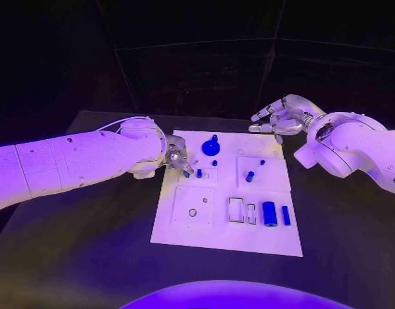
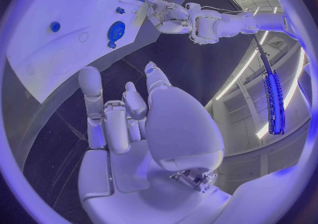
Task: Assemble the parts on the task board
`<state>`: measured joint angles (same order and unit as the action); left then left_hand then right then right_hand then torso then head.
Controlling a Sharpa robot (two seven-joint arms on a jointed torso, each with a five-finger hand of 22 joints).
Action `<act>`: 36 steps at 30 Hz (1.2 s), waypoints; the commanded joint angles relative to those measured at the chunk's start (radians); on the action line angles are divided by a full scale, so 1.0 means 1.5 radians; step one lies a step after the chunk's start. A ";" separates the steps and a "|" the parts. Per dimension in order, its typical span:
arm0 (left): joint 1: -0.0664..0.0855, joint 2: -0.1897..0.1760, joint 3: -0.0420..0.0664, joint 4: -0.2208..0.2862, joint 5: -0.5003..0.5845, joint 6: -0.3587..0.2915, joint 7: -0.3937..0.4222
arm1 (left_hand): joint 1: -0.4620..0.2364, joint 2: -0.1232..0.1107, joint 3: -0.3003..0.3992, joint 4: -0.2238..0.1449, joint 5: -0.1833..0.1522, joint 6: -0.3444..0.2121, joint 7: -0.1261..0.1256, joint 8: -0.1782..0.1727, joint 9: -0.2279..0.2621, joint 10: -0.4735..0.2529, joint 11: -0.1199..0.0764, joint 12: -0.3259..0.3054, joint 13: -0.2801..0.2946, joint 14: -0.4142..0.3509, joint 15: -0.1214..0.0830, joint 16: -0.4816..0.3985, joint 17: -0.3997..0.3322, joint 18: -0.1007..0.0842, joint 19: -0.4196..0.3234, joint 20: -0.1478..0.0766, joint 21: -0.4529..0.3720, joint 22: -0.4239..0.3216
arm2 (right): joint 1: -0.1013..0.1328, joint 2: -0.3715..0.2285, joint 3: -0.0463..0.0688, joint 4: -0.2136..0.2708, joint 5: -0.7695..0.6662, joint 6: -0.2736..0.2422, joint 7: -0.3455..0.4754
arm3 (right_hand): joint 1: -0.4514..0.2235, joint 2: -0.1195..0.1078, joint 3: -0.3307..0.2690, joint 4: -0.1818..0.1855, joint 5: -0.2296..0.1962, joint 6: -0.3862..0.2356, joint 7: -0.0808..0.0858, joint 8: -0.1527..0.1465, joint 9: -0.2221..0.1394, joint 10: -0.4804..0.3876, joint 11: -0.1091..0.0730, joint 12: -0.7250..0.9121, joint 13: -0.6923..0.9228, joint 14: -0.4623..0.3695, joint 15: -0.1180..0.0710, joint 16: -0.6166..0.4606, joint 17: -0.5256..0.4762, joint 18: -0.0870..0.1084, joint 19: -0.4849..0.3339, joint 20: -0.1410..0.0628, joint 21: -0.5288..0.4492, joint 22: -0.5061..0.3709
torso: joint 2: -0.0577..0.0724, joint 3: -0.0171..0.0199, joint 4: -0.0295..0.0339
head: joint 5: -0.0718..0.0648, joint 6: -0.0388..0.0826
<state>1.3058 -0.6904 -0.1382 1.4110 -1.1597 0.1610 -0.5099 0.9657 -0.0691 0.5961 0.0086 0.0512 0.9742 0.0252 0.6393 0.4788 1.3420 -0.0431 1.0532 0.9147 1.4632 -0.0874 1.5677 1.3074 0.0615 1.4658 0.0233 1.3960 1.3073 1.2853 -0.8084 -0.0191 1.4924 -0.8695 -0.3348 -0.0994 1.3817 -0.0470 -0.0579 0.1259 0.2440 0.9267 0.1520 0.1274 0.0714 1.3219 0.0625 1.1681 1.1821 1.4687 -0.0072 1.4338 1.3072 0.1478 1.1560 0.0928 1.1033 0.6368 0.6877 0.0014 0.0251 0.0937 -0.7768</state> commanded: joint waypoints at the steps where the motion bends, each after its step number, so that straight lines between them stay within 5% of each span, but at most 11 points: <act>1: 0.000 0.002 0.000 -0.002 0.003 0.011 -0.003 | -0.010 -0.003 -0.003 0.007 0.000 0.005 0.001 0.002 -0.001 0.005 0.001 0.002 0.000 0.072 -0.004 0.002 0.176 -0.006 0.003 -0.003 0.004 0.028 | 0.001 0.000 0.000 0.001 0.000 0.003 0.005 | -0.001 0.008 0.000 0.000 0.004 -0.003 -0.001 0.004 -0.001 -0.003 0.000 -0.003 -0.001 0.030 -0.005 -0.002 0.000 0.009 -0.001 0.000 -0.004 -0.001 | 0.000 -0.0001 -0.0002 | -0.001 0.000; 14: -0.001 0.008 -0.001 -0.010 0.003 0.010 -0.002 | -0.045 -0.013 -0.041 0.029 -0.001 0.013 0.001 0.003 -0.006 0.007 0.001 0.005 0.003 0.072 -0.005 0.002 0.176 -0.006 0.004 -0.004 0.004 0.029 | 0.001 0.000 0.000 0.001 0.000 0.003 0.006 | 0.000 0.009 0.000 0.000 0.006 -0.003 -0.001 0.005 -0.001 -0.003 0.000 -0.003 -0.002 0.030 -0.005 -0.004 -0.001 0.009 -0.001 -0.001 -0.006 -0.003 | 0.000 -0.0002 0.0003 | -0.002 -0.001; 22: -0.001 0.002 -0.001 -0.006 0.003 -0.009 -0.002 | -0.081 -0.029 -0.107 0.060 -0.001 0.016 0.001 0.003 -0.010 0.006 0.001 0.004 0.000 0.072 -0.004 0.002 0.176 -0.005 0.003 -0.004 0.002 0.028 | 0.001 0.000 0.000 0.001 0.000 0.004 0.006 | 0.000 0.009 0.000 0.000 0.006 -0.003 -0.001 0.005 -0.001 -0.003 0.000 -0.003 -0.002 0.030 -0.005 -0.004 -0.001 0.009 -0.001 -0.001 -0.006 -0.003 | 0.000 -0.0009 0.0007 | -0.003 -0.001; 36: -0.001 -0.017 0.000 0.014 0.023 -0.102 0.010 | -0.067 -0.010 -0.209 0.107 0.000 0.000 0.004 -0.002 -0.019 -0.008 0.004 -0.014 -0.022 0.072 -0.004 0.002 0.176 -0.003 -0.002 -0.004 -0.010 0.017 | 0.001 0.002 0.000 -0.002 -0.003 0.007 0.005 | -0.001 0.009 -0.001 0.001 0.006 -0.003 -0.001 0.005 -0.001 -0.004 0.000 -0.004 -0.003 0.029 -0.005 -0.004 -0.002 0.010 -0.001 -0.001 -0.007 -0.005 | 0.000 -0.0010 0.0003 | -0.005 0.000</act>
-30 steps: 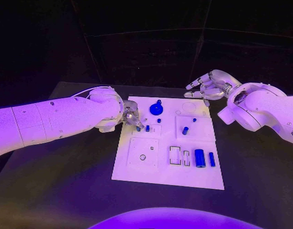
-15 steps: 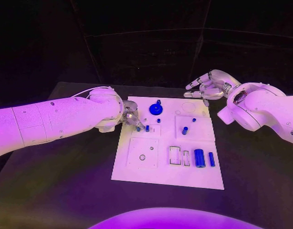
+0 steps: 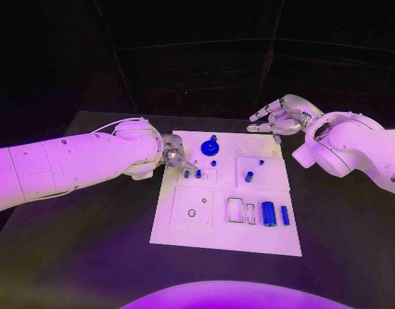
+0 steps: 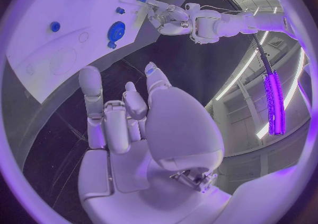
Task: Assemble the parts on the task board
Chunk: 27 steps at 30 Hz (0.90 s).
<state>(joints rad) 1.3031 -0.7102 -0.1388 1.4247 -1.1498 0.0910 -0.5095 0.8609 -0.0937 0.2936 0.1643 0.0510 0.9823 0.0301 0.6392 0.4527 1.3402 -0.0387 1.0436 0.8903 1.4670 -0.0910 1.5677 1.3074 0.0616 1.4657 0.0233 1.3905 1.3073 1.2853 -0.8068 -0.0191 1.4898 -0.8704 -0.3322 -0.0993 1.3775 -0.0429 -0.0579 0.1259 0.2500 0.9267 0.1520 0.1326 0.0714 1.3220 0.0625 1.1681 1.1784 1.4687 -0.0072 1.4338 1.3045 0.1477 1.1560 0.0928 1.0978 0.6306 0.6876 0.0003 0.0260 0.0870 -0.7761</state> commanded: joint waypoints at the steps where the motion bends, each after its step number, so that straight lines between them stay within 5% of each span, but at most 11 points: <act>1: 0.001 -0.006 0.001 0.007 0.025 -0.067 0.017 | 0.009 0.008 -0.012 0.005 0.000 -0.010 0.003 -0.004 -0.003 -0.015 0.002 -0.020 -0.021 0.069 -0.001 0.002 0.176 -0.001 -0.005 -0.003 -0.012 0.010 | 0.001 0.001 0.000 0.000 -0.002 0.005 0.005 | 0.002 0.006 -0.001 0.001 0.002 -0.003 -0.001 0.002 -0.001 -0.004 0.000 -0.004 -0.001 0.029 -0.005 -0.004 -0.001 0.010 -0.001 -0.001 -0.003 -0.001 | 0.001 -0.0003 0.0000 | -0.001 0.000; 3: 0.001 -0.009 0.001 0.009 0.047 -0.088 0.040 | 0.027 0.014 -0.020 0.008 0.001 -0.034 0.012 -0.017 -0.009 -0.067 0.010 -0.100 -0.110 0.063 0.005 -0.011 0.153 0.011 -0.033 0.000 -0.059 -0.044 | 0.001 0.001 0.000 0.000 -0.002 0.005 0.005 | 0.002 0.006 -0.001 0.001 0.002 -0.003 -0.001 0.002 -0.001 -0.004 0.000 -0.004 -0.001 0.029 -0.005 -0.004 -0.001 0.010 -0.001 -0.001 -0.004 -0.001 | 0.000 0.0001 0.0004 | -0.001 0.000; 4: 0.001 -0.010 0.001 0.009 0.063 -0.104 0.057 | 0.042 0.018 -0.024 0.010 0.003 -0.052 0.022 -0.027 -0.015 -0.108 0.019 -0.148 -0.157 0.045 0.014 -0.045 0.099 0.026 -0.071 0.006 -0.123 -0.115 | 0.001 0.001 0.000 0.000 -0.002 0.005 0.005 | 0.002 0.006 -0.001 0.001 0.002 -0.003 -0.001 0.002 -0.001 -0.004 0.000 -0.004 -0.001 0.029 -0.005 -0.004 -0.001 0.010 -0.001 -0.001 -0.004 -0.001 | 0.000 0.0002 0.0006 | -0.002 0.000; 5: 0.001 -0.011 0.001 0.007 0.087 -0.126 0.094 | 0.069 0.020 -0.028 0.009 0.002 -0.088 0.040 -0.045 -0.025 -0.151 0.037 -0.178 -0.174 0.007 0.029 -0.116 -0.001 0.050 -0.138 0.015 -0.235 -0.233 | 0.001 0.001 0.000 -0.001 -0.002 0.005 0.005 | 0.002 0.006 -0.001 0.001 0.002 -0.003 -0.001 0.002 -0.001 -0.004 0.000 -0.004 -0.001 0.029 -0.005 -0.004 -0.001 0.010 -0.001 -0.001 -0.004 -0.001 | 0.000 0.0005 0.0008 | -0.003 0.001; 6: 0.001 -0.010 0.001 0.005 0.099 -0.140 0.118 | 0.091 0.022 -0.026 0.003 0.002 -0.112 0.051 -0.055 -0.032 -0.181 0.048 -0.197 -0.185 -0.017 0.035 -0.159 -0.054 0.060 -0.176 0.024 -0.299 -0.297 | 0.001 0.001 0.000 -0.001 -0.002 0.005 0.005 | 0.002 0.006 -0.001 0.001 0.002 -0.003 -0.001 0.002 -0.001 -0.004 0.000 -0.004 -0.001 0.029 -0.005 -0.004 -0.001 0.010 -0.001 -0.001 -0.004 -0.001 | 0.000 0.0003 0.0012 | -0.004 0.001; 9: 0.001 -0.005 0.001 -0.002 0.120 -0.172 0.175 | 0.142 0.018 -0.024 -0.012 0.001 -0.141 0.068 -0.062 -0.045 -0.231 0.064 -0.232 -0.214 -0.062 0.050 -0.240 -0.149 0.077 -0.223 0.039 -0.398 -0.389 | 0.001 0.001 0.000 -0.001 -0.002 0.005 0.005 | 0.002 0.006 -0.001 0.001 0.002 -0.003 -0.001 0.002 -0.001 -0.004 0.000 -0.004 -0.001 0.029 -0.005 -0.004 -0.001 0.010 -0.001 -0.001 -0.004 -0.001 | 0.000 0.0002 0.0004 | -0.004 0.003; 12: 0.001 0.006 0.000 -0.012 0.121 -0.200 0.232 | 0.208 0.007 -0.017 -0.043 0.001 -0.159 0.078 -0.071 -0.061 -0.271 0.076 -0.264 -0.244 -0.108 0.060 -0.316 -0.237 0.078 -0.234 0.051 -0.434 -0.412 | 0.001 0.001 0.000 -0.001 -0.002 0.006 0.005 | 0.002 0.006 -0.001 0.001 0.002 -0.003 -0.001 0.002 -0.001 -0.004 0.000 -0.004 -0.001 0.029 -0.005 -0.004 -0.001 0.010 -0.001 -0.001 -0.004 -0.001 | 0.000 0.0007 -0.0013 | -0.005 0.005; 17: 0.000 0.031 -0.001 -0.035 0.056 -0.221 0.305 | 0.289 -0.007 0.003 -0.086 0.001 -0.158 0.080 -0.097 -0.096 -0.295 0.082 -0.307 -0.294 -0.138 0.067 -0.354 -0.286 0.080 -0.236 0.059 -0.465 -0.433 | 0.001 0.002 0.000 -0.001 -0.002 0.006 0.005 | 0.002 0.006 -0.001 0.001 0.002 -0.003 -0.001 0.002 -0.001 -0.004 0.000 -0.004 -0.001 0.029 -0.005 -0.004 -0.001 0.010 -0.001 -0.001 -0.004 -0.001 | 0.000 0.0004 -0.0006 | -0.011 0.010; 20: 0.000 0.047 -0.011 -0.048 0.012 -0.227 0.342 | 0.332 -0.011 0.033 -0.111 0.000 -0.149 0.085 -0.129 -0.130 -0.309 0.091 -0.360 -0.350 -0.205 0.073 -0.434 -0.385 0.079 -0.253 0.065 -0.490 -0.447 | 0.001 0.003 0.000 -0.001 -0.002 0.006 0.006 | 0.002 0.006 -0.001 0.001 0.002 -0.003 -0.001 0.002 -0.001 -0.004 0.000 -0.004 -0.001 0.029 -0.005 -0.004 -0.001 0.010 -0.001 -0.001 -0.004 -0.001 | 0.001 0.0004 -0.0012 | -0.012 0.012; 24: -0.003 0.068 -0.019 -0.065 -0.045 -0.218 0.367 | 0.338 -0.028 0.041 -0.123 0.002 -0.128 0.081 -0.154 -0.159 -0.300 0.091 -0.391 -0.394 -0.192 0.074 -0.423 -0.398 0.080 -0.242 0.065 -0.490 -0.447 | 0.001 0.005 0.000 -0.001 -0.002 0.007 0.006 | 0.002 0.006 -0.001 0.001 0.002 -0.003 -0.001 0.002 -0.001 -0.004 0.000 -0.004 -0.001 0.029 -0.005 -0.004 -0.001 0.010 -0.001 -0.001 -0.004 -0.001 | 0.000 0.0003 -0.0012 | -0.015 0.014; 27: -0.007 0.081 -0.024 -0.077 -0.088 -0.209 0.373 | 0.332 -0.035 0.036 -0.125 0.000 -0.108 0.077 -0.174 -0.181 -0.293 0.090 -0.404 -0.422 -0.136 0.072 -0.353 -0.340 0.082 -0.213 0.063 -0.478 -0.441 | 0.001 0.005 0.000 -0.001 -0.002 0.008 0.006 | 0.002 0.006 -0.001 0.001 0.002 -0.003 -0.001 0.002 -0.001 -0.004 0.000 -0.004 -0.001 0.029 -0.005 -0.004 -0.001 0.010 -0.001 -0.001 -0.004 -0.001 | 0.000 0.0005 -0.0009 | -0.017 0.015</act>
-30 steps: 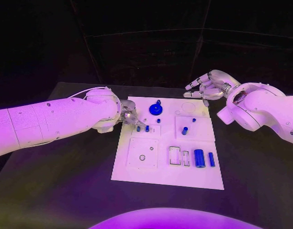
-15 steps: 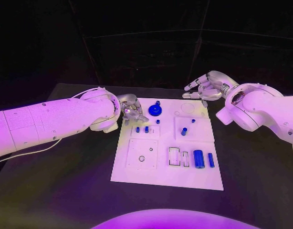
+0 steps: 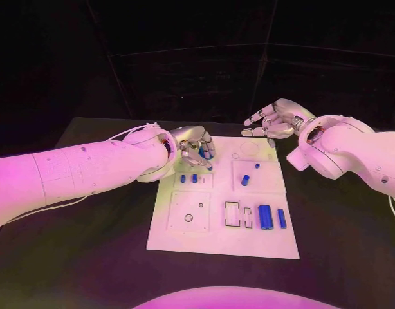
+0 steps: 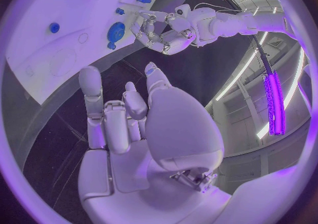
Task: Assemble the parts on the task board
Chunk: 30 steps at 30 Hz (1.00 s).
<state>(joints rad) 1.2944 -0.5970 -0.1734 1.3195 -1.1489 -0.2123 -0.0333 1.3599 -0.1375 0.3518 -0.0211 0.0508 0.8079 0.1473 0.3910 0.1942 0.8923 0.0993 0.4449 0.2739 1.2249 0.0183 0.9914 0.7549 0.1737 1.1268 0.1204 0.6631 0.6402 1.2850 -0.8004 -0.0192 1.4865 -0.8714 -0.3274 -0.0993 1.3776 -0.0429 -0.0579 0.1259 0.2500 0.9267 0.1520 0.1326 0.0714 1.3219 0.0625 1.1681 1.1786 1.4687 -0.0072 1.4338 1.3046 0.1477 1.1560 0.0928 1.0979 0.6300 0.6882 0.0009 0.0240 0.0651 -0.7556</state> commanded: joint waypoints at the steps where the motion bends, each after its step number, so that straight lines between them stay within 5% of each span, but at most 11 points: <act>1: -0.003 0.011 -0.003 -0.013 -0.108 0.001 0.054 | -0.004 -0.007 -0.007 0.000 0.001 0.017 -0.002 -0.015 -0.016 0.009 -0.004 -0.008 -0.021 0.055 -0.003 0.072 0.068 0.007 0.028 -0.003 0.015 0.007 | 0.001 0.001 0.000 0.001 -0.002 0.005 0.006 | 0.002 0.007 -0.001 0.001 0.002 -0.004 0.000 0.002 -0.001 -0.004 0.000 -0.004 -0.001 0.029 -0.005 -0.004 -0.001 0.010 -0.001 -0.001 -0.004 -0.001 | 0.000 0.0000 0.0003 | -0.003 0.001; 4: -0.006 0.021 -0.005 -0.024 -0.139 0.020 0.045 | -0.010 -0.008 -0.017 0.002 0.000 0.033 -0.004 -0.030 -0.031 0.012 -0.006 -0.017 -0.041 0.111 -0.008 0.151 0.154 -0.001 0.075 -0.007 0.070 0.055 | 0.001 0.001 0.000 0.001 -0.002 0.005 0.006 | 0.002 0.007 -0.001 0.001 0.002 -0.004 0.000 0.002 -0.001 -0.004 0.000 -0.004 -0.001 0.029 -0.005 -0.004 -0.001 0.010 -0.001 -0.001 -0.004 -0.001 | 0.000 -0.0001 0.0009 | -0.005 0.001; 9: -0.010 0.033 -0.007 -0.041 -0.169 0.040 0.033 | -0.009 -0.003 -0.024 0.003 0.000 0.057 -0.006 -0.048 -0.048 0.023 -0.009 -0.026 -0.065 0.150 -0.011 0.211 0.224 -0.019 0.130 -0.012 0.168 0.152 | 0.001 0.001 0.000 0.002 -0.002 0.005 0.006 | 0.002 0.007 -0.001 0.001 0.002 -0.004 0.000 0.002 -0.001 -0.004 0.000 -0.004 -0.001 0.029 -0.005 -0.004 -0.001 0.010 -0.001 -0.001 -0.004 -0.001 | 0.000 0.0001 0.0007 | -0.006 0.001; 30: -0.015 0.071 -0.007 -0.090 -0.195 0.065 0.009 | 0.009 0.026 0.022 -0.004 0.001 0.107 -0.006 -0.077 -0.072 0.057 -0.010 -0.052 -0.112 0.168 -0.014 0.237 0.240 -0.030 0.161 -0.014 0.232 0.220 | 0.001 0.005 0.000 0.001 -0.002 0.006 0.006 | 0.002 0.007 -0.001 0.001 0.002 -0.004 0.000 0.002 -0.001 -0.004 0.000 -0.004 -0.001 0.029 -0.005 -0.004 -0.001 0.010 -0.001 -0.001 -0.004 -0.001 | 0.000 0.0003 0.0013 | -0.011 -0.002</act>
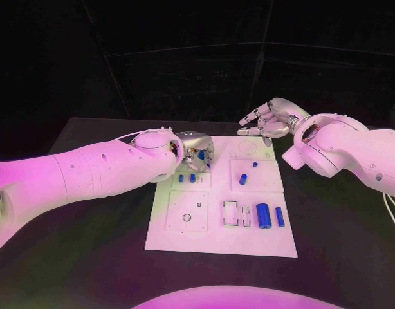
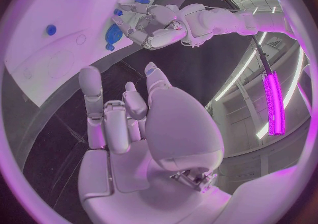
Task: Assemble the parts on the task board
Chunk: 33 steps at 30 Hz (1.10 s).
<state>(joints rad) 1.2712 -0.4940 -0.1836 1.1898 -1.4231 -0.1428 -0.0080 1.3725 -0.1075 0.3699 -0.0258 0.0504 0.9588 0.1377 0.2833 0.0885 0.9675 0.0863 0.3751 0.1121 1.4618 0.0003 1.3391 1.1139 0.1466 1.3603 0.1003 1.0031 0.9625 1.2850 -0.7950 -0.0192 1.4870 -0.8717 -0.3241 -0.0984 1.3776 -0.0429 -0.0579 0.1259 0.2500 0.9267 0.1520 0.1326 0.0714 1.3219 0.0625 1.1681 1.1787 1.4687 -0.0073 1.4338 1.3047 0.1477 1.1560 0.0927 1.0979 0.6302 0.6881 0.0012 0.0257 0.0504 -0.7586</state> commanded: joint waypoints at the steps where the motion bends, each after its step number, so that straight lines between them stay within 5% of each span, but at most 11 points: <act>1: 0.000 0.003 0.000 -0.004 -0.012 0.019 -0.008 | 0.001 0.007 0.013 -0.001 0.001 0.009 0.000 -0.006 -0.003 0.009 -0.001 -0.007 -0.006 0.011 -0.002 0.005 0.001 -0.012 0.007 -0.001 0.008 0.007 | 0.001 0.001 0.000 0.001 -0.001 0.004 0.006 | 0.002 0.007 -0.001 0.001 0.002 -0.004 0.000 0.002 -0.001 -0.004 0.000 -0.004 -0.001 0.029 -0.005 -0.004 -0.001 0.010 -0.001 -0.001 -0.004 -0.001 | 0.000 0.0001 0.0002 | -0.001 0.000; 23: -0.001 0.016 0.001 -0.019 -0.013 0.035 -0.013 | -0.011 0.003 0.058 -0.004 0.001 0.034 -0.001 -0.023 -0.012 0.045 -0.005 -0.020 -0.027 0.015 -0.005 0.010 -0.003 -0.019 0.018 -0.004 0.042 0.045 | 0.001 0.005 0.000 -0.001 -0.001 0.007 0.006 | 0.002 0.008 -0.001 0.001 0.003 -0.004 -0.001 0.002 -0.001 -0.003 0.000 -0.002 0.000 0.030 -0.005 -0.004 0.000 0.009 0.000 -0.001 -0.004 0.000 | -0.001 0.0002 0.0007 | -0.001 -0.004; 33: -0.004 0.011 0.001 -0.016 -0.013 0.008 -0.011 | -0.012 0.007 0.078 -0.009 0.001 0.059 -0.002 -0.027 -0.012 0.076 -0.010 -0.028 -0.030 0.015 -0.009 0.008 -0.013 -0.023 0.027 -0.008 0.067 0.073 | 0.001 0.005 0.000 -0.002 -0.001 0.008 0.006 | 0.002 0.008 -0.001 0.001 0.003 -0.004 -0.001 0.002 -0.001 -0.003 0.000 -0.002 0.000 0.030 -0.005 -0.004 0.000 0.009 0.000 -0.001 -0.004 0.000 | -0.001 -0.0004 0.0006 | -0.001 -0.002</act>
<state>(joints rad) 1.2685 -0.4743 -0.1800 1.1648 -1.4353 -0.1246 -0.0207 1.3632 -0.0977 0.4802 -0.0382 0.0502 1.0400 0.1336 0.2480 0.0700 1.0735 0.0707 0.3368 0.0678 1.4688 -0.0068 1.3506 1.0952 0.1316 1.3944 0.0875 1.0978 1.0710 1.2850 -0.7886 -0.0192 1.4840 -0.8718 -0.3187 -0.0981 1.3816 -0.0390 -0.0579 0.1259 0.2500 0.9267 0.1520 0.1326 0.0714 1.3219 0.0625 1.1681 1.1788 1.4687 -0.0072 1.4338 1.3048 0.1477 1.1560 0.0927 1.0979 0.6302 0.6868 0.0011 0.0271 0.0484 -0.7635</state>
